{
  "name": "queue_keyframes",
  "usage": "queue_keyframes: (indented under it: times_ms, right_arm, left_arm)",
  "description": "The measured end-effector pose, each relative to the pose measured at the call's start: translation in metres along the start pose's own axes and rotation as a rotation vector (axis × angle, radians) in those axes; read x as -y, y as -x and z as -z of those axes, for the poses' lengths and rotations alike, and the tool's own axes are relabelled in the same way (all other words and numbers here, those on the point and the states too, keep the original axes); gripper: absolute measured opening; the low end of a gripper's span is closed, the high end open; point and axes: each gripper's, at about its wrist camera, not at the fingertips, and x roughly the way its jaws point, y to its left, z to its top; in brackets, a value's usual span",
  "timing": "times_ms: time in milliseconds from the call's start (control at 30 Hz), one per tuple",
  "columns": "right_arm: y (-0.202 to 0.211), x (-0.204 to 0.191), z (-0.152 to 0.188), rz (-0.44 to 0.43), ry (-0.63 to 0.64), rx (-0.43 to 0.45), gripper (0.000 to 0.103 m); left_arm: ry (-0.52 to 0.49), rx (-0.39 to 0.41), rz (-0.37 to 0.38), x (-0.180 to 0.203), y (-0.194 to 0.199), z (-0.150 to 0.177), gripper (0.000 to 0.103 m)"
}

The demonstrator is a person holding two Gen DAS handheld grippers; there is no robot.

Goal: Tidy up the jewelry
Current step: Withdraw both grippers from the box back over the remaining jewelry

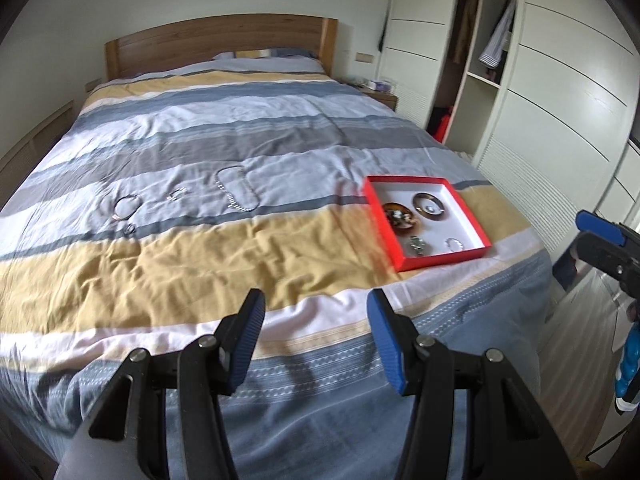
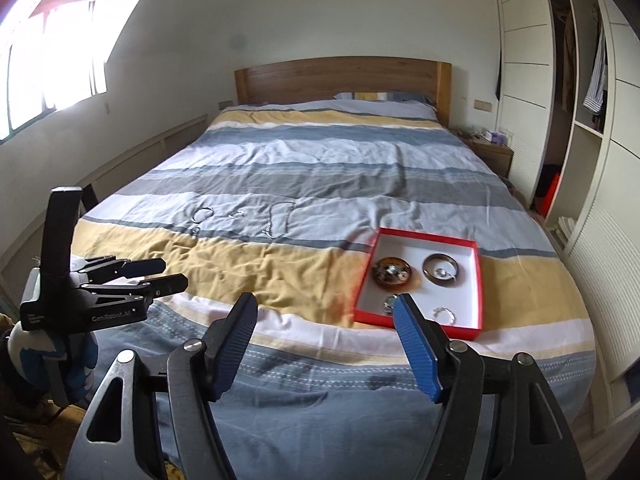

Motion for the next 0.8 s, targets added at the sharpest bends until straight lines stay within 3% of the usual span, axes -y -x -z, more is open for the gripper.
queue_keyframes:
  times_ms: [400, 800]
  right_arm:
    - [-0.05, 0.004, -0.007, -0.038, -0.019, -0.068, 0.072]
    - [-0.163, -0.005, -0.014, -0.087, -0.004, -0.235, 0.072]
  left_arm:
    - [0.053, -0.063, -0.094, -0.052, -0.024, 0.025, 0.054]
    - [0.159, -0.08, -0.198, -0.132, -0.068, 0.019, 0.054]
